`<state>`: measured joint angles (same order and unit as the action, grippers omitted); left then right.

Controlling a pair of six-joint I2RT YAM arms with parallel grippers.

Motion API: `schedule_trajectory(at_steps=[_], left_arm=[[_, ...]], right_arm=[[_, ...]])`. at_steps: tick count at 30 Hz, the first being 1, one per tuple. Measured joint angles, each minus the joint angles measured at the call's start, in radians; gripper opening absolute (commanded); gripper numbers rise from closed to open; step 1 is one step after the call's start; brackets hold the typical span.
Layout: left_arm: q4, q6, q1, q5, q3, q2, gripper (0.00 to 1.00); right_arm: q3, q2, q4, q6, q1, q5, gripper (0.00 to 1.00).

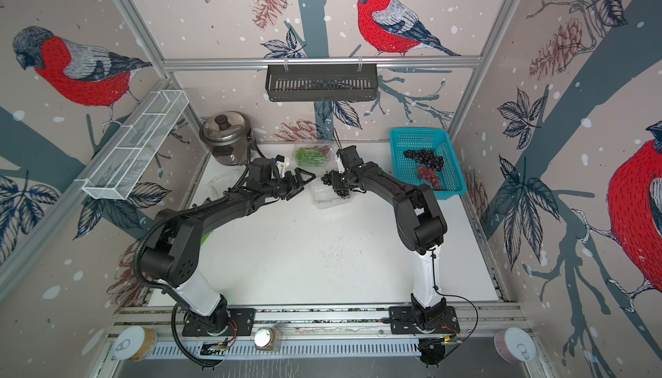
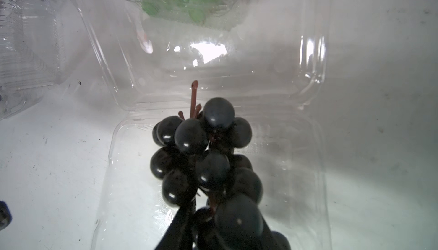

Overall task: Pack grapes into containers
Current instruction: Place the grape into the packing box.

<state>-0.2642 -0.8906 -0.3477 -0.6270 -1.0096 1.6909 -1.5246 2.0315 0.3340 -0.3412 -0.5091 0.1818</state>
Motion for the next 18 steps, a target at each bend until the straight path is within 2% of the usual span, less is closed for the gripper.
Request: schedule_trajectory(at_steps=[18], left_arm=[[0.001, 0.008, 0.004, 0.000, -0.006, 0.030, 0.97]], right_arm=[[0.072, -0.016, -0.020, 0.011, 0.000, -0.041, 0.47]])
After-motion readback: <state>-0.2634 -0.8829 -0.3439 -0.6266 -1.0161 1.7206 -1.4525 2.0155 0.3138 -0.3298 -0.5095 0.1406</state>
